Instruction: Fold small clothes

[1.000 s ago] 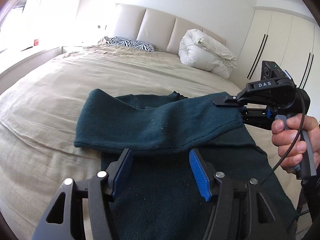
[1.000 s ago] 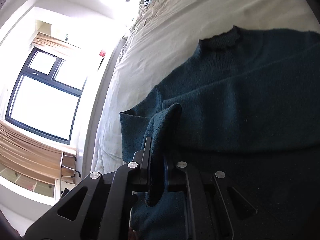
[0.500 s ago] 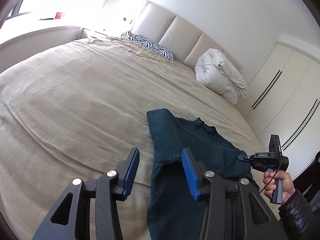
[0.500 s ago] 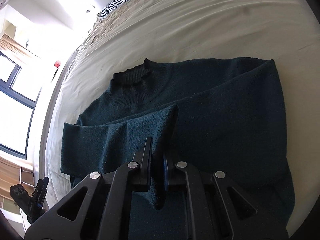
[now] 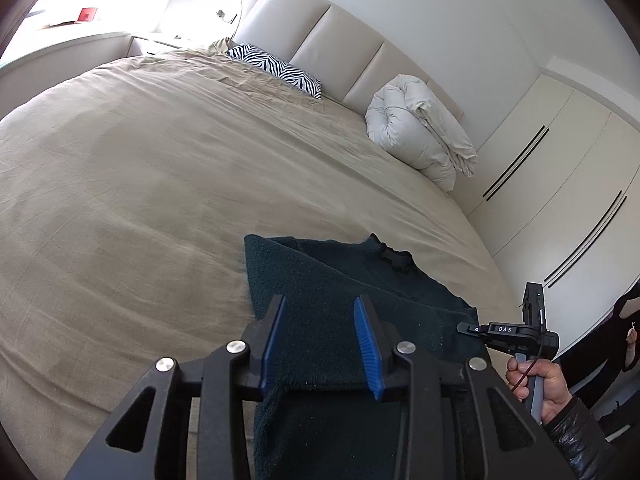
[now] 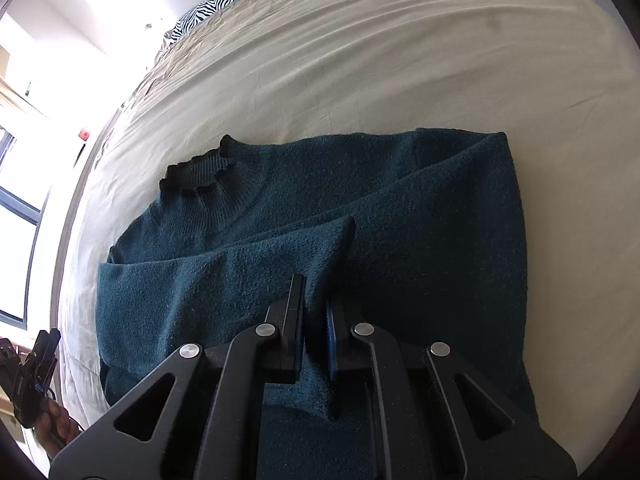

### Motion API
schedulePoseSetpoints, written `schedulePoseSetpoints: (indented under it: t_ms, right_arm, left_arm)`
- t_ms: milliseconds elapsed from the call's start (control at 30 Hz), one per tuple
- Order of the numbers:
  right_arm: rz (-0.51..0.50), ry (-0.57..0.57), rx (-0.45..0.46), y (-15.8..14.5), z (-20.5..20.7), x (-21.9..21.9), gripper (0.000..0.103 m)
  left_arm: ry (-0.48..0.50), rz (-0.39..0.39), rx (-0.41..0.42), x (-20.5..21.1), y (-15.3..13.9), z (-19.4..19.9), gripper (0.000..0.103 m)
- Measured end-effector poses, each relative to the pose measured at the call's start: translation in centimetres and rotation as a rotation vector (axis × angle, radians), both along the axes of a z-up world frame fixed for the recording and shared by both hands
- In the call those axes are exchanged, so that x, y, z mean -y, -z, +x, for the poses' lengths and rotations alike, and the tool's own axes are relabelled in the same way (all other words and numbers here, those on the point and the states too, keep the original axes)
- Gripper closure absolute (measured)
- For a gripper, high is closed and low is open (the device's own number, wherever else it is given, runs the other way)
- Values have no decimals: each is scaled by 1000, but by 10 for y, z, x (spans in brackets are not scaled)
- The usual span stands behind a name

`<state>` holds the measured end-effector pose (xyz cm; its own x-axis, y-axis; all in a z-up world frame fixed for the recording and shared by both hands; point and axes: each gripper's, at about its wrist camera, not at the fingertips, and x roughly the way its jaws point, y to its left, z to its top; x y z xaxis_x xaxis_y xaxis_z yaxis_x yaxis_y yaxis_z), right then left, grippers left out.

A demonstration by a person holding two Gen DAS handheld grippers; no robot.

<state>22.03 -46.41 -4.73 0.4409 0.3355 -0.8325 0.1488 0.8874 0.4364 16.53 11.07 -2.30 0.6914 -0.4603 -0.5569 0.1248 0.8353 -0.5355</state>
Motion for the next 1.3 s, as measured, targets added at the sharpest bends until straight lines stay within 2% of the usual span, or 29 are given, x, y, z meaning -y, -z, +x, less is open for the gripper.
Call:
schedulePoseSetpoints:
  t_ms: [333,533,633,767,867,1033,1067,1133,1167,1200,1300]
  right_arm:
    - [-45,-16,5,11,15,1,95]
    - [-66,-23,31,-2,6,0,95]
    - [-90,-18,17,2,6,6,95]
    - [-42,-12,12,17,9,11,95]
    - [0,-7,33,22,7,15,95]
    - [43,-7,65,27,2,22,95]
    - [46,-5,72,28,1,22,95]
    - [53,-4,82,30,0,23,95]
    - [61,-1,87,31,-1,24,95]
    - [69,1,94,32,-2,24,95]
    - [86,-1,116,34,-6,27,95]
  left_arm:
    - [-2,-18,-57,9,26,9,67]
    - [-20,-22,-43,-2,22,14,67]
    - [-21,-22,-41,-4,19,19,67]
    - [6,-8,-40,3,19,28,74]
    - [46,-21,-40,12,23,40,75]
    - [105,-73,-113,23,45,83,75]
    - [103,-62,-136,24,52,92,76]
    - [101,-53,-189,21,69,111,78]
    - [97,-74,-216,17,79,118,82]
    - [86,-96,-230,12,87,124,97]
    - [97,-196,-252,0,100,132,99]
